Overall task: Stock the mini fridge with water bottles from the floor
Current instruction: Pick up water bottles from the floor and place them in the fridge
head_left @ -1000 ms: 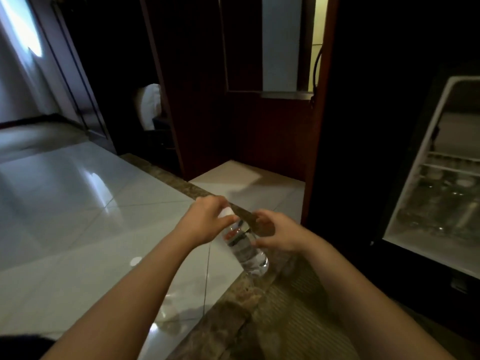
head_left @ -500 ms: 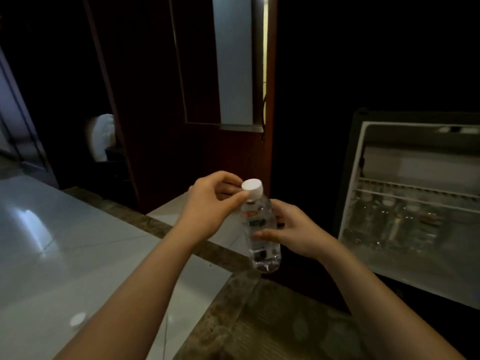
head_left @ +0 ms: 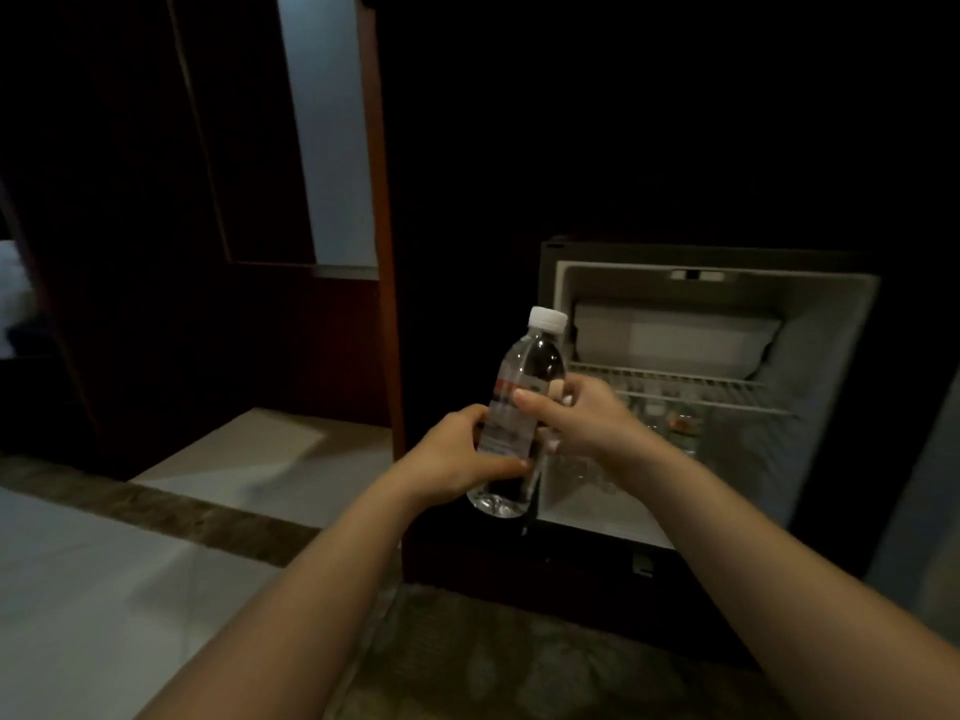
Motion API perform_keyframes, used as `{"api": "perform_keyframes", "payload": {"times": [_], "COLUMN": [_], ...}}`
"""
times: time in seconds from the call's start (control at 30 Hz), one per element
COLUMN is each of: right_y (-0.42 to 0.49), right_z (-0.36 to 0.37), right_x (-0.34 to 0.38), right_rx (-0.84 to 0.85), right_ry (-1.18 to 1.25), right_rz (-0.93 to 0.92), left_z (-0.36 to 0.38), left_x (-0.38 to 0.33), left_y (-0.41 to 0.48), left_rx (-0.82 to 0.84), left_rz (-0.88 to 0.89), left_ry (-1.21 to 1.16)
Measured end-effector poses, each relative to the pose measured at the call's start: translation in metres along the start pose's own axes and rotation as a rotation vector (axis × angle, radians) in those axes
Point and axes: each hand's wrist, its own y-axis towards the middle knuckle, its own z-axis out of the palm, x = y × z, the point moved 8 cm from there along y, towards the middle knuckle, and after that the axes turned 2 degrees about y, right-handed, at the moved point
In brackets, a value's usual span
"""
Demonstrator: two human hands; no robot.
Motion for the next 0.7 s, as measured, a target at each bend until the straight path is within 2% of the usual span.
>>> {"api": "perform_keyframes", "payload": {"times": [0.2,0.3,0.37,0.53,0.63,0.7], "right_y": [0.005,-0.001,-0.002,0.012,0.018,0.020], "right_z": [-0.062,-0.088,-0.112,-0.171,-0.191,-0.204], "right_x": [-0.011,-0.019,-0.023,-0.027,-0.045,-0.057], "right_rx": [0.077,0.163,0.116,-0.152,-0.184,-0.194], "right_ry": [-0.060,-0.198,-0.313,-0.395,-0.469,-0.553], "right_rz": [0.195,0.346,0.408,0.339,0.352,0.352], "left_z": [0.047,0.081,0.098,0.139,0.163,0.176], "left_x": [-0.010,-0.005,-0.001,0.013,0.021,0.024], "left_y": [0.037,0.054,0.064,0.094,0.112,0.125], "left_rx": [-0.096,-0.067,-0.055,0.048,0.143,0.177], "left_rz": [0.080,0.075,0.048,0.018,-0.009,-0.001], "left_ry": [-0.129,-0.191,-0.196,-0.193,-0.217,-0.118]}}
